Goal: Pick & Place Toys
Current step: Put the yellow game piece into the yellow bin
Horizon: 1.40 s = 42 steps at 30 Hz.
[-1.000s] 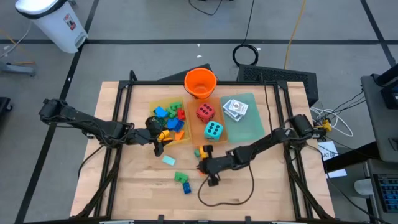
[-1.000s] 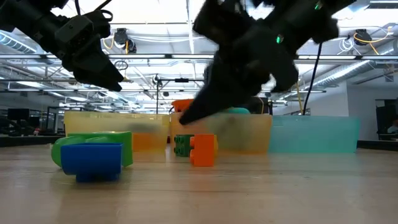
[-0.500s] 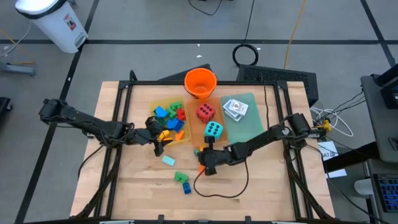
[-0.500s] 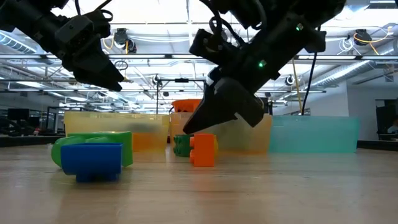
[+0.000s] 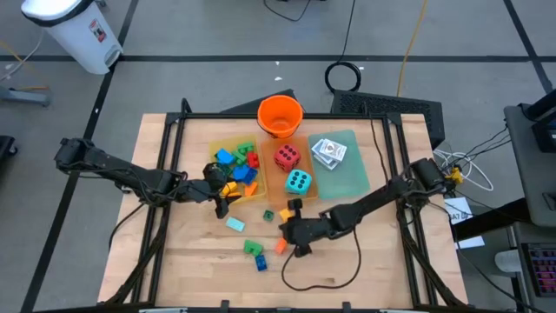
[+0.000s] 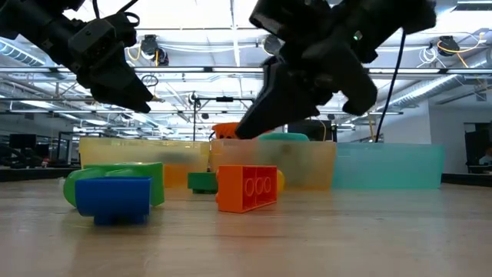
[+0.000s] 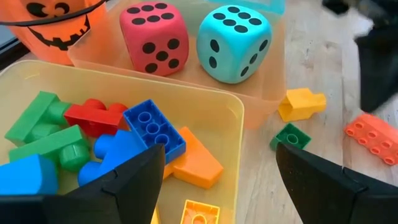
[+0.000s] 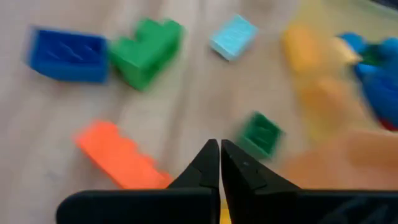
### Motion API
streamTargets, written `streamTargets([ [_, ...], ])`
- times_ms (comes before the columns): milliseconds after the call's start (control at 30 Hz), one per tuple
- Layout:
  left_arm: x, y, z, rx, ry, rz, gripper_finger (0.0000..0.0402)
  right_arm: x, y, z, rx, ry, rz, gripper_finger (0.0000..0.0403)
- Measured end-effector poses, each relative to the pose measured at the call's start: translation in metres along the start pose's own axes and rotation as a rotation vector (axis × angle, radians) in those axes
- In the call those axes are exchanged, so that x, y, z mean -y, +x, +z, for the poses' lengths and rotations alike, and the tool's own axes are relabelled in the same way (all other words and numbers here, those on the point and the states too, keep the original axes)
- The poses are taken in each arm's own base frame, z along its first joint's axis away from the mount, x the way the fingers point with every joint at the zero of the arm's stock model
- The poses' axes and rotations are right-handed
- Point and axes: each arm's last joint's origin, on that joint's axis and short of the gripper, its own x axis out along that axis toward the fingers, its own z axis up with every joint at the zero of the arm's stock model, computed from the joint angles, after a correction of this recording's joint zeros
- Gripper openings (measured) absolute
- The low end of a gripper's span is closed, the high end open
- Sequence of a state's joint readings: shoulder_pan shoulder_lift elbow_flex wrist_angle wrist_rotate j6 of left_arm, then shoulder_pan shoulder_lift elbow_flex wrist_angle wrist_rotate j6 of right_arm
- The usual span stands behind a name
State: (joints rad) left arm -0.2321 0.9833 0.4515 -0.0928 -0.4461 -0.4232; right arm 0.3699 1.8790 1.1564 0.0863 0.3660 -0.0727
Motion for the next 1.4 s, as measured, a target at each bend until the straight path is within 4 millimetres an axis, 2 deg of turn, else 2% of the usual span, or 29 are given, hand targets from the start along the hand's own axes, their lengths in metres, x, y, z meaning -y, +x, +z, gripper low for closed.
streamTargets([
  [100, 0.0, 0.0, 0.0, 0.0, 0.0, 0.0, 0.0312, 0.007, -0.003, -0.002, -0.045, -0.031, -0.101, 0.0],
  [233, 0.0, 0.0, 0.0, 0.0, 0.0, 0.0, 0.0312, 0.017, 0.001, -0.013, -0.137, -0.023, -0.138, 0.0],
  [367, 0.0, 0.0, 0.0, 0.0, -0.001, 0.0, 0.0312, 0.022, 0.007, -0.02, -0.185, 0.043, -0.05, 0.0],
  [500, 0.0, 0.0, 0.0, 0.0, -0.004, 0.0, 0.0312, 0.017, 0.006, -0.019, -0.183, 0.076, 0.078, 0.0],
  [667, 0.0, 0.0, 0.0, 0.0, -0.004, 0.0, 0.0312, 0.008, -0.011, -0.019, -0.247, 0.085, 0.141, 0.0],
  [867, 0.0, 0.0, 0.0, 0.0, -0.004, 0.0, 0.0312, 0.002, -0.041, -0.023, -0.391, 0.155, 0.144, 0.0],
  [1067, 0.0, 0.0, 0.0, 0.0, -0.004, 0.0, 0.0312, -0.005, -0.066, -0.021, -0.404, 0.285, -0.002, 0.0004],
  [1133, 0.0, 0.0, 0.0, 0.001, -0.004, 0.0, 0.0312, -0.009, -0.069, -0.017, -0.368, 0.333, -0.015, 0.0018],
  [1233, 0.0, 0.0, 0.0, 0.001, -0.004, 0.0, 0.0313, -0.018, -0.07, -0.015, -0.308, 0.371, 0.017, 0.0064],
  [1400, 0.0, 0.0, 0.0, 0.002, -0.005, 0.0, 0.0312, -0.028, -0.065, -0.029, -0.232, 0.344, 0.023, 0.0183],
])
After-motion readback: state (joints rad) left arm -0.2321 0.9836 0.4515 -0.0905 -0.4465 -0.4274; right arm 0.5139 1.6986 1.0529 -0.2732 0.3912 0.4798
